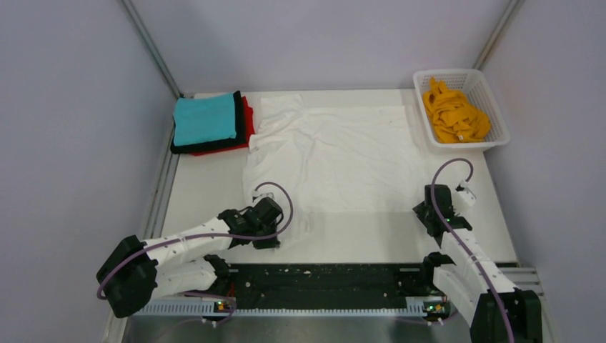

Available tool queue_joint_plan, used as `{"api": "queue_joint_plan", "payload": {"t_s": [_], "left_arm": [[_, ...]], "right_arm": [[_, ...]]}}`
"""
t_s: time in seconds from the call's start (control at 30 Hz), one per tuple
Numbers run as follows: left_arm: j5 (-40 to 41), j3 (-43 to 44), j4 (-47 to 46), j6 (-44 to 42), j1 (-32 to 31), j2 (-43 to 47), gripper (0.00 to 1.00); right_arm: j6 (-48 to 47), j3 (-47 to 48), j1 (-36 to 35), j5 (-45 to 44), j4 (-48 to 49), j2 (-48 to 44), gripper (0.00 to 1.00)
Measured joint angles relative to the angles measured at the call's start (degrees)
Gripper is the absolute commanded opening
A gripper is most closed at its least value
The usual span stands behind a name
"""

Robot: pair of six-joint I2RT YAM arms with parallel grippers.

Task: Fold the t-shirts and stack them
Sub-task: Grab the side of the flattened tshirt closest away from the robot with both arms

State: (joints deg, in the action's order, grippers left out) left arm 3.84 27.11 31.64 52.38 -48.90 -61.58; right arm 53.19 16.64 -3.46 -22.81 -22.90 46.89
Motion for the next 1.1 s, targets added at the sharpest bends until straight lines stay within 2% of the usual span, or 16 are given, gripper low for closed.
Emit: {"api": "queue_joint_plan", "payload": {"t_s": [0.43, 0.63, 0.77, 0.9, 1.0, 1.1], "left_arm": [[0.02, 0.00, 0.04, 0.48, 0.00, -0.07, 0.00], [0.02, 0.00, 0.11, 1.09, 0.00, -0.04, 0.00], [-0.04, 0.00, 0.52, 1.51, 0.00, 0.26, 0.00], [-1.07, 0.00, 2.40, 1.73, -0.02, 2.27, 0.00], [-2.47, -0.35, 4.28, 2.27, -0.44, 5.64, 0.00], [-5.29, -1.88, 4.98, 3.13, -0.81, 10.75, 0.00]], "right_arm": [[-0.70, -0.13, 0.00, -1.38, 10.45, 7.23, 0.26], [-1.11, -0.13, 0.00, -1.79, 13.07, 9.14, 0.03], [-1.66, -0.13, 0.02, -1.38, 12.63, 8.94, 0.00], [-2.45, -0.11, 0.00, -0.85, 7.80, 4.72, 0.00], [-2.38, 0.00, 0.00, -0.79, 1.42, -5.03, 0.00], [-1.95, 0.02, 0.00, -0.68, -2.34, -10.88, 0.00]]}}
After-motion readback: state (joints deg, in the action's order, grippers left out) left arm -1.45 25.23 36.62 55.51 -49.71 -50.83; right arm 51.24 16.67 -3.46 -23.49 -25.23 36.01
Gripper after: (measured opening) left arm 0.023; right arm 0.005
